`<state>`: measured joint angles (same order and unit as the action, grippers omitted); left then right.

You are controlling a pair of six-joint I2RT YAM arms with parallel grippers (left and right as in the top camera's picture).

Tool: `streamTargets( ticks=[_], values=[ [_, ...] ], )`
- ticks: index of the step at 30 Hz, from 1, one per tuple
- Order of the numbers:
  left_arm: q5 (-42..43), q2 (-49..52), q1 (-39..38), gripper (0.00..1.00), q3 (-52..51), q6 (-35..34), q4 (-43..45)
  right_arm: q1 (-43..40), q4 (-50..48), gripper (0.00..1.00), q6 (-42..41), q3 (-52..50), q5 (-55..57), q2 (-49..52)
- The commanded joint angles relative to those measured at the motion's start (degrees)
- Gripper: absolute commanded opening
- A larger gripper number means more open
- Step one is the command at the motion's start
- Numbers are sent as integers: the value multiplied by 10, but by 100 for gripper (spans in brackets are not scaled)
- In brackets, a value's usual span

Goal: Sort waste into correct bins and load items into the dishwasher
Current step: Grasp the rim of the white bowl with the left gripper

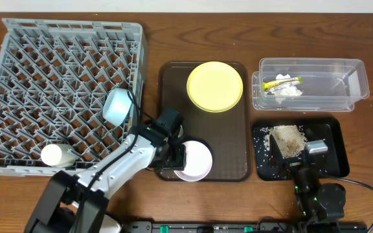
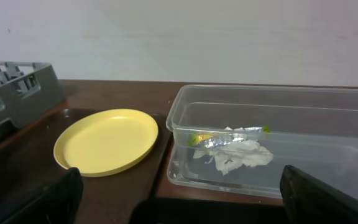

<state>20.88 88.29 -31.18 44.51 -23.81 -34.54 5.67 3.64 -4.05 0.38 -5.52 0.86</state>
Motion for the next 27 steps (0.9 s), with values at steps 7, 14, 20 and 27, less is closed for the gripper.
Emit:
streamTargets(
  ticks=[7,14,20,27],
  values=[
    [55,22,0,27,-2,28,64,-4,2,99,3,-1,1,-1],
    [63,22,0,9,-2,35,64,-4,2,99,3,-1,1,-1],
    [103,22,10,24,-1,53,84,-4,2,99,3,-1,1,-1],
    [111,31,16,27,-2,20,152,-4,2,99,3,-1,1,-1]
  ],
)
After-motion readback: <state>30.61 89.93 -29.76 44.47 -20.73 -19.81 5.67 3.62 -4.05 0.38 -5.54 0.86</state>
